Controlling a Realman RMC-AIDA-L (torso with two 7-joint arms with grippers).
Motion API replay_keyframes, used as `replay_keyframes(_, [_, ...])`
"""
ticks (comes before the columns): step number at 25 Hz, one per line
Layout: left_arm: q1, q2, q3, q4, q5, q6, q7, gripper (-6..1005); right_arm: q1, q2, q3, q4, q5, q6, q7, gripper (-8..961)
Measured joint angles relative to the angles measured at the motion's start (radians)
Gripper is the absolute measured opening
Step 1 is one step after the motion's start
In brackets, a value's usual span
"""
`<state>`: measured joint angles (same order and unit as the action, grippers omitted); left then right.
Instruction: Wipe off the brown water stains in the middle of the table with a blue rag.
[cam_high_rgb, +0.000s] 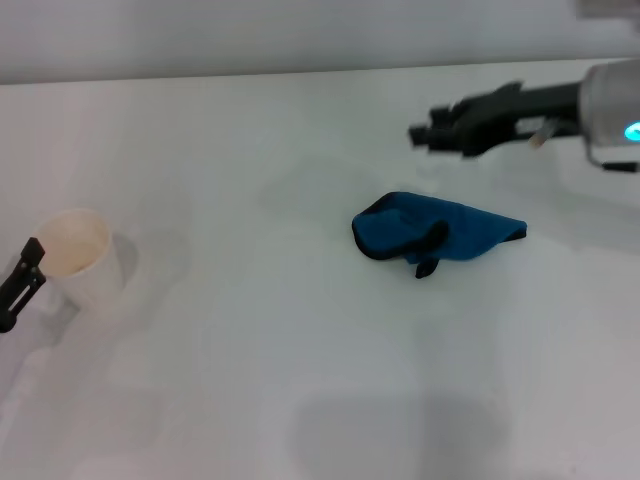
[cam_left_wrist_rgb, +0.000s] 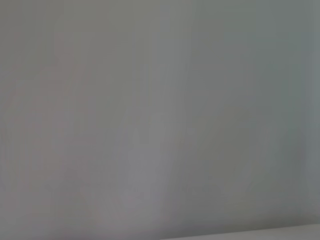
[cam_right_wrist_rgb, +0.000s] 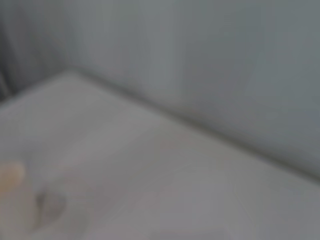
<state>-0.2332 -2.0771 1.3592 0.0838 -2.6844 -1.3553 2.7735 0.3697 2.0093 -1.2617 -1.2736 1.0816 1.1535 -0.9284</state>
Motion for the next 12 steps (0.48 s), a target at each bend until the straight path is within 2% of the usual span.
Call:
replay_keyframes(7, [0.001,0.001,0.0,0.003,0.0,-0.004,0.0,875,-0.061,0.001,0.139,0.021,0.218,-0.011,-0.229,422])
replay_keyframes(12, [0.01,0.003,0.0,0.008,0.0,-0.006,0.0,875,-0.1,-0.002,0.192,0.168,0.519,-0.073,-0.505,429])
